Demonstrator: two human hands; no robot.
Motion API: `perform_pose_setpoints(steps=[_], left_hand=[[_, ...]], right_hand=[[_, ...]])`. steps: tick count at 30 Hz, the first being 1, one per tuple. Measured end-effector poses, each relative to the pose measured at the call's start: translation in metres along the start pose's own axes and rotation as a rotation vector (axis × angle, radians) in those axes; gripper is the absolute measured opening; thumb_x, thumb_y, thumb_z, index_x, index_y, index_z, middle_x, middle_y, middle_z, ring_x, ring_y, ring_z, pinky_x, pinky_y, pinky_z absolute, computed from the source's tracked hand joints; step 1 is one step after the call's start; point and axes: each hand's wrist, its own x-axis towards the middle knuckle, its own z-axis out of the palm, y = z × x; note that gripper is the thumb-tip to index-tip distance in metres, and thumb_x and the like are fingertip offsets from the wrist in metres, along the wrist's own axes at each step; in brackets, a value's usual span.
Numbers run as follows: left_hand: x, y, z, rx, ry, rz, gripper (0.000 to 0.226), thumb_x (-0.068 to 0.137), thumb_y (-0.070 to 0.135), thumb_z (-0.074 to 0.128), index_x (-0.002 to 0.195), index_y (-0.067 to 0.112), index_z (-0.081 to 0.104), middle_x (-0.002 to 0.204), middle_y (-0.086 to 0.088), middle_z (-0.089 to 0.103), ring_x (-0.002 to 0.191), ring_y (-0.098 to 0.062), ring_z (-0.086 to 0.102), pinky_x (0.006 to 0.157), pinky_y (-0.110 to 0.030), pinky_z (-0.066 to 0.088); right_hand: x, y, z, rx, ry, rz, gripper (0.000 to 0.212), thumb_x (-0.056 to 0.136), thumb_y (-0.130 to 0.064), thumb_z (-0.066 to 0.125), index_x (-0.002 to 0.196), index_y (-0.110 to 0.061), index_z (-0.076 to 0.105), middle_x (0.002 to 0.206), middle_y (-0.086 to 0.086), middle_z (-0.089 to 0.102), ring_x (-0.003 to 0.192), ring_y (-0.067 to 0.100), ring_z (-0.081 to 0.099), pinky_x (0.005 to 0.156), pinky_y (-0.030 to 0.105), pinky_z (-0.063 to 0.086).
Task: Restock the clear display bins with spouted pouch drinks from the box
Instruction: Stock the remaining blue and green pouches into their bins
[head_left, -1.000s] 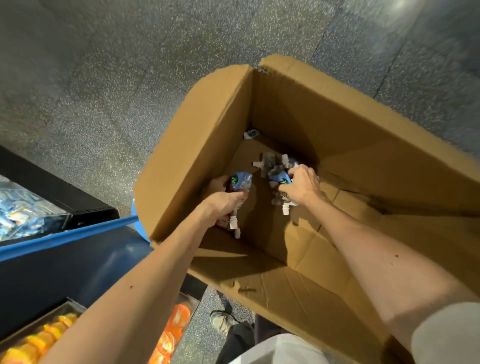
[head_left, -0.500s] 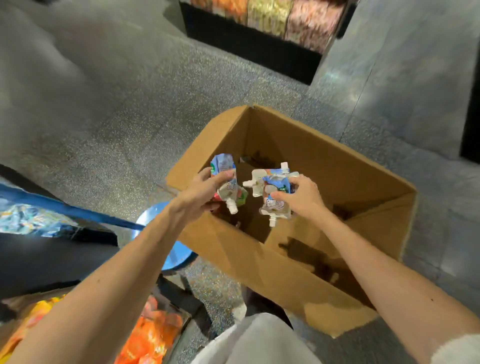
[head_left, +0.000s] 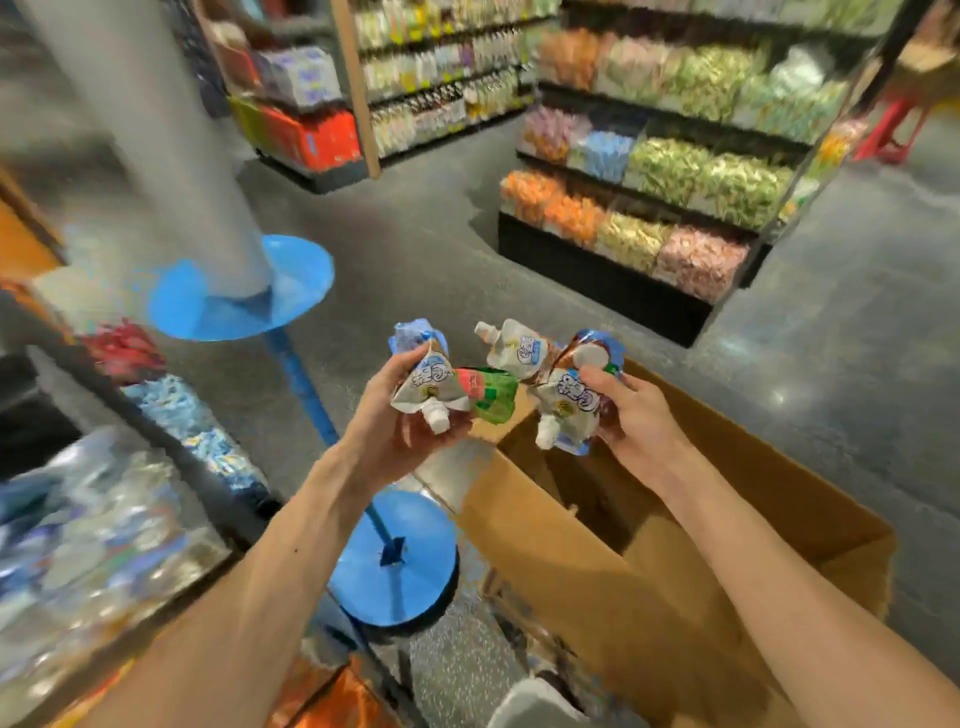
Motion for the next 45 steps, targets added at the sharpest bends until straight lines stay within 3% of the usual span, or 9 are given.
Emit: perform_pose_setpoints(steps=[5, 8, 14, 20, 24, 29, 36, 40, 45], left_hand=[[-0.103, 0.054, -0.035, -0.114, 0.029, 0.206, 0.037, 0.092, 0.041, 0.051, 0.071, 0.015, 0.070, 0.072, -0.008, 0.061, 0.054, -0.017, 0.061, 0.059, -0.029, 0.054], [-0.153, 0.075, -0.045, -0.056, 0.030, 0.266, 0.047, 0.095, 0.041, 0.044, 0.068, 0.017, 0.072, 0.066, -0.004, 0.064, 0.053, -0.015, 0.061, 0.055, -0.025, 0.048], [-0.205, 0.085, -0.063, 0.015, -0.007, 0.312, 0.053, 0.096, 0.030, 0.040, 0.057, 0.016, 0.074, 0.057, 0.000, 0.067, 0.049, -0.011, 0.064, 0.047, -0.019, 0.050], [-0.191, 0.072, -0.054, 0.223, -0.045, 0.226, 0.021, 0.090, 0.014, 0.058, 0.109, 0.006, 0.057, 0.061, 0.001, 0.070, 0.052, -0.007, 0.066, 0.049, -0.018, 0.051], [-0.134, 0.051, -0.036, 0.161, -0.074, 0.164, 0.042, 0.100, 0.021, 0.042, 0.071, 0.014, 0.072, 0.057, 0.003, 0.067, 0.051, -0.006, 0.063, 0.051, -0.016, 0.050], [-0.045, 0.020, -0.018, -0.017, -0.054, 0.035, 0.029, 0.056, 0.036, 0.089, 0.070, 0.017, 0.073, 0.067, 0.000, 0.066, 0.061, -0.014, 0.065, 0.059, -0.023, 0.054], [0.053, -0.019, -0.006, -0.005, 0.010, -0.212, 0.024, 0.058, 0.034, 0.086, 0.063, 0.016, 0.072, 0.061, 0.003, 0.066, 0.053, -0.011, 0.063, 0.053, -0.021, 0.051], [0.101, -0.051, -0.015, -0.014, 0.063, -0.316, 0.055, 0.096, 0.030, 0.036, 0.052, 0.018, 0.066, 0.052, 0.004, 0.060, 0.045, -0.007, 0.057, 0.048, -0.018, 0.047], [0.148, -0.086, -0.039, -0.050, 0.225, -0.392, 0.029, 0.079, 0.037, 0.064, 0.093, 0.012, 0.060, 0.080, -0.003, 0.065, 0.070, -0.016, 0.062, 0.069, -0.027, 0.053]], right_hand=[[-0.040, 0.007, 0.119, 0.144, -0.292, 0.003, 0.027, 0.092, -0.014, 0.057, 0.077, -0.012, 0.079, 0.079, 0.004, 0.076, 0.070, 0.015, 0.072, 0.059, 0.024, 0.058], [-0.060, 0.018, 0.169, 0.182, -0.439, 0.029, 0.021, 0.072, -0.029, 0.073, 0.082, -0.013, 0.081, 0.093, 0.009, 0.076, 0.082, 0.020, 0.073, 0.075, 0.031, 0.060], [-0.086, 0.029, 0.206, 0.123, -0.644, 0.200, 0.025, 0.081, -0.025, 0.057, 0.087, -0.004, 0.069, 0.065, 0.006, 0.070, 0.046, 0.013, 0.064, 0.043, 0.021, 0.051], [-0.076, 0.025, 0.187, 0.012, -0.687, 0.390, 0.077, 0.064, -0.032, 0.090, 0.129, -0.003, 0.062, 0.129, 0.018, 0.063, 0.117, 0.033, 0.059, 0.109, 0.048, 0.043], [-0.049, 0.012, 0.141, -0.006, -0.590, 0.410, 0.038, 0.082, -0.025, 0.067, 0.112, -0.003, 0.064, 0.096, 0.013, 0.073, 0.075, 0.021, 0.072, 0.064, 0.029, 0.060], [0.024, 0.021, 0.053, 0.092, -0.435, 0.445, 0.047, 0.052, -0.018, 0.091, 0.094, -0.002, 0.077, 0.095, 0.015, 0.075, 0.079, 0.025, 0.074, 0.071, 0.033, 0.061], [0.144, 0.138, -0.100, -0.259, 0.107, 0.589, 0.025, 0.096, -0.017, 0.059, 0.109, 0.003, 0.066, 0.083, 0.013, 0.074, 0.060, 0.020, 0.071, 0.061, 0.031, 0.058], [0.173, 0.217, -0.149, -0.557, 0.204, 0.786, 0.027, 0.084, -0.014, 0.073, 0.099, 0.007, 0.066, 0.080, 0.014, 0.071, 0.055, 0.020, 0.065, 0.049, 0.025, 0.050], [0.197, 0.283, -0.152, -0.660, 0.058, 0.937, 0.031, 0.087, -0.023, 0.067, 0.099, 0.005, 0.060, 0.080, 0.014, 0.067, 0.065, 0.026, 0.064, 0.055, 0.027, 0.048]])
